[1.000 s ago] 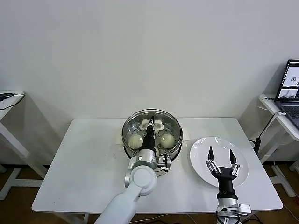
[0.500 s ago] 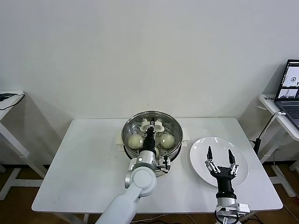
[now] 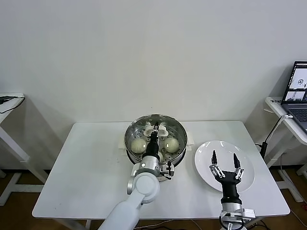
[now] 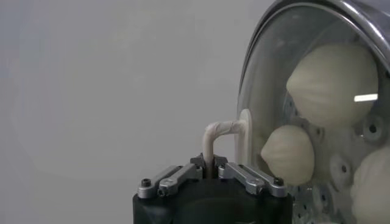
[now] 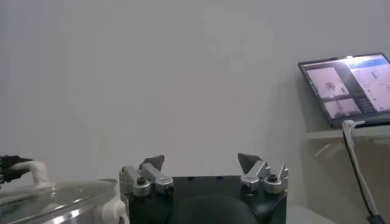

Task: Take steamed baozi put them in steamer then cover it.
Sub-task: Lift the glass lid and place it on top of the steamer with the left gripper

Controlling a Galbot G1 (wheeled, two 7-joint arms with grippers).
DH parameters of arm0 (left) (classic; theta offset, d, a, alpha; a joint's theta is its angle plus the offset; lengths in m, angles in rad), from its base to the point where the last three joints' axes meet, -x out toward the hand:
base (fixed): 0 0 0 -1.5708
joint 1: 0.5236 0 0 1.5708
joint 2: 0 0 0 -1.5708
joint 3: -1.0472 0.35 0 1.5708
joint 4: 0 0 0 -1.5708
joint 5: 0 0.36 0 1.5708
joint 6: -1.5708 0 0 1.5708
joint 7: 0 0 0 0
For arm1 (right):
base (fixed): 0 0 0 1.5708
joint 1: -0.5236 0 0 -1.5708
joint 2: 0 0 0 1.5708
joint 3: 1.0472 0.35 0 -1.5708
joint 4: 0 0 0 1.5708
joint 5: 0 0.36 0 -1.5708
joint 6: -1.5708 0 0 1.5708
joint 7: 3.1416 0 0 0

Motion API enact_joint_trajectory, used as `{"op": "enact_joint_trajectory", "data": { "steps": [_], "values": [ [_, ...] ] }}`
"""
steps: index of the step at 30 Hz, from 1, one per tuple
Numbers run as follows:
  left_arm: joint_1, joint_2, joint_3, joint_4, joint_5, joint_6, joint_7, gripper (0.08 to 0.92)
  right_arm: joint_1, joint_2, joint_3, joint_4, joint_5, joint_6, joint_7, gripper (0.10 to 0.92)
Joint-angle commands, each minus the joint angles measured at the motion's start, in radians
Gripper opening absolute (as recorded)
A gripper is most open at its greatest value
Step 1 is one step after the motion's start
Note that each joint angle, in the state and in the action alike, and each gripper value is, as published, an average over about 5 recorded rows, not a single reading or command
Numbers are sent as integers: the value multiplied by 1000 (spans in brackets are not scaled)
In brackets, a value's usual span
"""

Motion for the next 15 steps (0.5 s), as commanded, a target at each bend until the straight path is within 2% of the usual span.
{"op": "enact_joint_trajectory", "data": {
  "steps": [1, 9, 15],
  "values": [
    [42, 24, 8, -70, -2, -3, 4, 247, 2, -1, -3, -5, -1, 1, 0, 823],
    [134, 91, -2, -214, -8, -8, -8, 504, 8, -7, -8, -19, -2, 4, 0, 823],
    [239, 153, -51, -392, -82, -11, -58, 678, 16, -10, -17, -25, -3, 1, 0, 823]
  ]
}}
